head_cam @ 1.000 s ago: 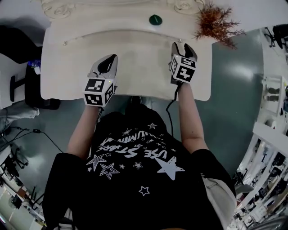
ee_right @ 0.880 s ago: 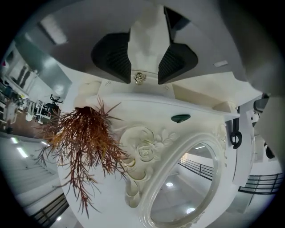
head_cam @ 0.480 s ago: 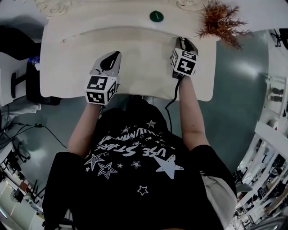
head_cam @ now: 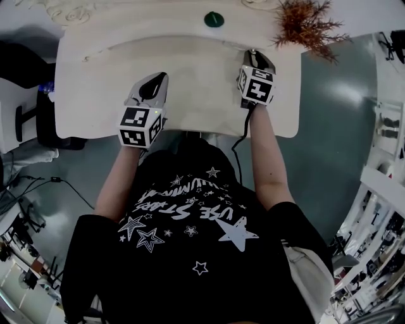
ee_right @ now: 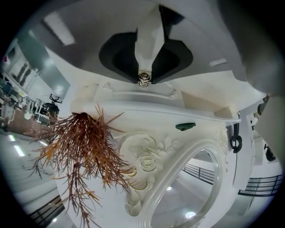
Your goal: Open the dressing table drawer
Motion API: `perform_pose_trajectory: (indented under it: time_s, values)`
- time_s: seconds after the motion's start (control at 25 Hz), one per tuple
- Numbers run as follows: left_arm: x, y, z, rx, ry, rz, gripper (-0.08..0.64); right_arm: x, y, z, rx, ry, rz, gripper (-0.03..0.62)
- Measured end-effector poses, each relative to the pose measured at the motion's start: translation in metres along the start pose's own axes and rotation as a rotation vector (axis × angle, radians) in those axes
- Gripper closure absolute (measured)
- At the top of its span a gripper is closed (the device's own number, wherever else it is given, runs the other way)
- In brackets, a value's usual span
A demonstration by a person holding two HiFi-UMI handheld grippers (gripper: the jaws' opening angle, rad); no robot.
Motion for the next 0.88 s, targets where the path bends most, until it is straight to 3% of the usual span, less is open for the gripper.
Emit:
perform_pose_trajectory:
  time_s: [0.88]
  values:
    - [-0.018, -0.003, 0.022, 0.001, -0.039, 0.020, 0.558, -0.033, -0.024, -0.012, 0.017, -0.006, -0.015, 0.471]
Point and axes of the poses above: the fingertips, and each gripper's own axes: x forward along the fingers, z to its right, y out of its top, the point moved 3 cm from there along -x, backward along the fingers, and after that the axes turned 8 degrees about y, right-handed, at the moved point
